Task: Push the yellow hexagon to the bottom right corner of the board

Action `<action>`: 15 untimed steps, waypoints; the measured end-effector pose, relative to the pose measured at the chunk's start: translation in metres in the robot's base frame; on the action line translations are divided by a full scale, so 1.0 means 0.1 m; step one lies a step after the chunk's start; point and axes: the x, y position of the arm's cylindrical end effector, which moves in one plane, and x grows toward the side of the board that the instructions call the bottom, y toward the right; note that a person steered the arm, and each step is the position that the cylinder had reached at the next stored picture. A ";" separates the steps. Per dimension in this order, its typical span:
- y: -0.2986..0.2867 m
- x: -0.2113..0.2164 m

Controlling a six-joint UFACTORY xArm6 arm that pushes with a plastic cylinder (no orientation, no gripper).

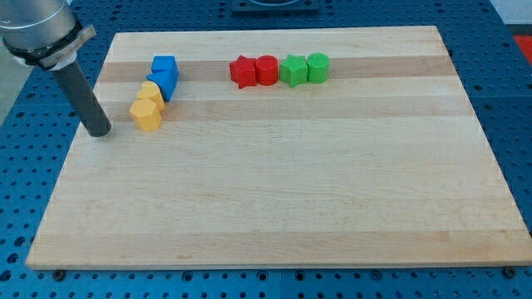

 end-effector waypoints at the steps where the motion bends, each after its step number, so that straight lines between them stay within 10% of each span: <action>1: 0.13 -0.18; 15: 3.84 0.27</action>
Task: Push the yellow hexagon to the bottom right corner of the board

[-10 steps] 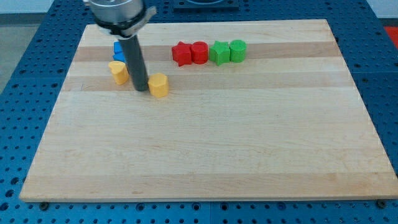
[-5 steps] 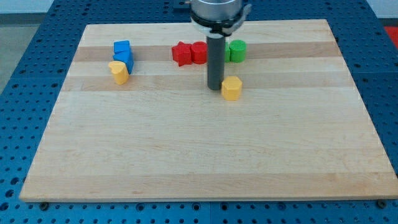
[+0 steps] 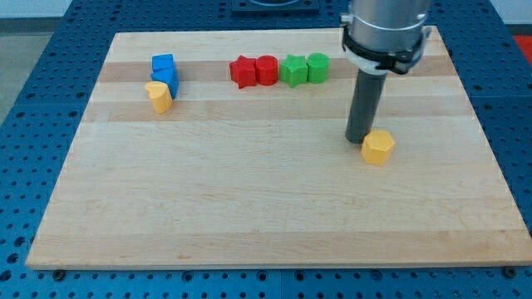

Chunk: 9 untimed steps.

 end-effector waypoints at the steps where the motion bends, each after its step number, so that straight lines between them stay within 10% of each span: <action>1: 0.21 -0.04; 6: 0.33 0.80; 9: -1.39 0.50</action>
